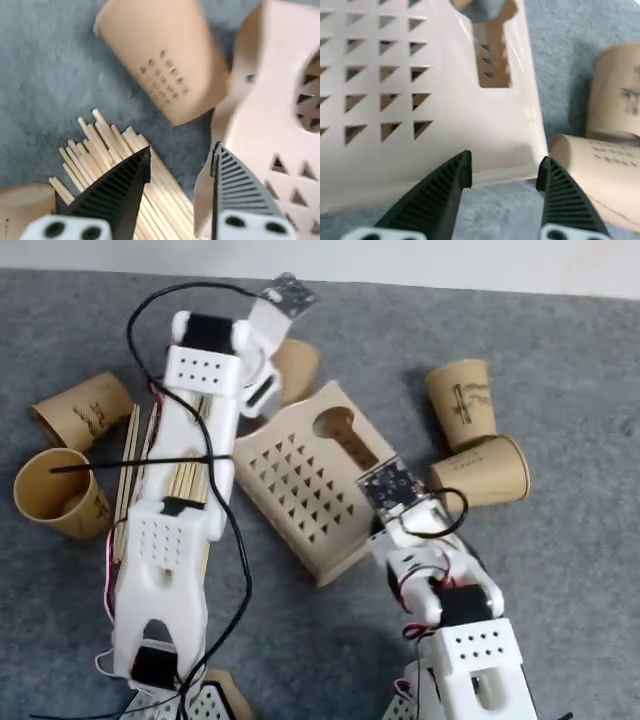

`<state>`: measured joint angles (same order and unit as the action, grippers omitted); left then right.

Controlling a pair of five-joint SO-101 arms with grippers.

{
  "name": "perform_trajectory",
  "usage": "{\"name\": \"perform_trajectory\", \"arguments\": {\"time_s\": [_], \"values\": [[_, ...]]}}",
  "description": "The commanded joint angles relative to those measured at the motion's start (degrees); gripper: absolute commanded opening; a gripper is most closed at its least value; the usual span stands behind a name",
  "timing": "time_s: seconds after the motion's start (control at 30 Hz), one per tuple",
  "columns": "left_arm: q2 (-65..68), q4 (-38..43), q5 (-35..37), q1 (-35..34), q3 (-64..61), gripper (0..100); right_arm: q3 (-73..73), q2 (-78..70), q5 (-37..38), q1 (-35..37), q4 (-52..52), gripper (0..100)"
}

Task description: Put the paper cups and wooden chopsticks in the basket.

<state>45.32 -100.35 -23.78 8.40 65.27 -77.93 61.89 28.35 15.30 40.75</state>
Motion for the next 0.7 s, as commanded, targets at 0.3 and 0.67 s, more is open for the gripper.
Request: {"name": "perform_trajectory", "arguments": {"time_s": [0.3, 0.67], "values": [[-15.9, -0.5, 0.3, 9.1, -9.4, 22, -12.5, -0.7, 10.8, -13.6, 3.1, 22.1], [-23.4, -0.5, 0.3, 0.8, -6.6, 22, -13.2, -0.7, 14.6, -22.5, 3.2, 22.1]]}}
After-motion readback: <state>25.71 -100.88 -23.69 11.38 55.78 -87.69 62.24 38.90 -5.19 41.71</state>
